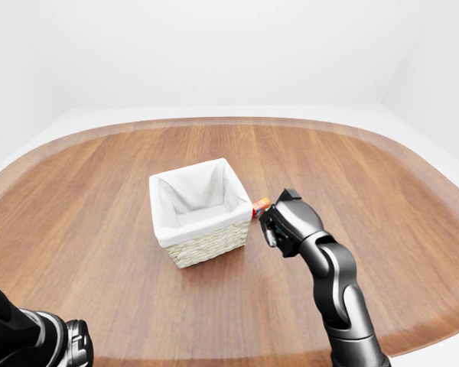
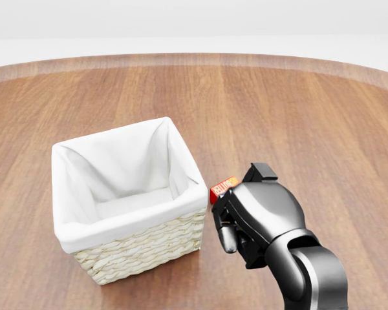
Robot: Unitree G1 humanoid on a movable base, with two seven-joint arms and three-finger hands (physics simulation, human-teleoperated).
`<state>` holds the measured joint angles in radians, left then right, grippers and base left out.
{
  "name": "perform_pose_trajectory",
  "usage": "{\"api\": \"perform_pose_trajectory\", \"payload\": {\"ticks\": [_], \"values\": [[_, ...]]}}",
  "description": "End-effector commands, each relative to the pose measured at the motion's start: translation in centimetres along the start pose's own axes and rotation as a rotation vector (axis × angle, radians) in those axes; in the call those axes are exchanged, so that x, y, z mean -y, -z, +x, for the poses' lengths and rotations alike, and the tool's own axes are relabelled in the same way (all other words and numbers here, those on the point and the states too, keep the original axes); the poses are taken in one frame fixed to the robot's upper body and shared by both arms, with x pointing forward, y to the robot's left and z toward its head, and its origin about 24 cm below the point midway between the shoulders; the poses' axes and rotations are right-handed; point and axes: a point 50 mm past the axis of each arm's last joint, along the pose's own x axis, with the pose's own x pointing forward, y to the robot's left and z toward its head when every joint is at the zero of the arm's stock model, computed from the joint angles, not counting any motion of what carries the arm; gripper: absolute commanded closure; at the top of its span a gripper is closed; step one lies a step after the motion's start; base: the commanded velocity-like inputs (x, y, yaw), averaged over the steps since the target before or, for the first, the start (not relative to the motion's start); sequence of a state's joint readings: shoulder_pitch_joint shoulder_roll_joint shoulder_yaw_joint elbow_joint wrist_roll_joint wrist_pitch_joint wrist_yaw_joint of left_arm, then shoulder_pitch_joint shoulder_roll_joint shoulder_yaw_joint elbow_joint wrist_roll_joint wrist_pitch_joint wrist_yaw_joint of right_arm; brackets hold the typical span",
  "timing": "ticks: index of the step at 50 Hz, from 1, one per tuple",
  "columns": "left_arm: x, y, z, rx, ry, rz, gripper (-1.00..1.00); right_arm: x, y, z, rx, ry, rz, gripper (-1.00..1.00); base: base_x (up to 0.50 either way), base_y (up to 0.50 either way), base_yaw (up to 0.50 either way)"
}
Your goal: Pick up the alphabet soup and put it in the basket.
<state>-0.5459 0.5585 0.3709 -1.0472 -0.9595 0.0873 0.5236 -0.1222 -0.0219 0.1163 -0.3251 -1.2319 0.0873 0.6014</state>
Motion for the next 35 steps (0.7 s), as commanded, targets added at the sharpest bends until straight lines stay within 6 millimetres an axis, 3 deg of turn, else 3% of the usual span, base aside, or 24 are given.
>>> {"api": "perform_pose_trajectory", "payload": {"ticks": [1, 15, 35], "values": [[-0.1, 0.0, -0.1, 0.001, -0.006, 0.011, -1.0, 3.0, -1.6, -0.4, 0.042, 0.062, -0.05, 0.95, 0.0, 0.0, 0.0], [-0.1, 0.1, -0.1, 0.009, -0.015, 0.02, -1.0, 6.2, -2.6, -0.3, 0.074, 0.182, -0.081, 0.95, 0.0, 0.0, 0.0], [0.1, 0.1, 0.0, -0.007, 0.005, 0.006, -1.0, 8.6, -3.2, 0.2, 0.072, 0.263, -0.134, 0.95, 0.0, 0.0, 0.0]]}}
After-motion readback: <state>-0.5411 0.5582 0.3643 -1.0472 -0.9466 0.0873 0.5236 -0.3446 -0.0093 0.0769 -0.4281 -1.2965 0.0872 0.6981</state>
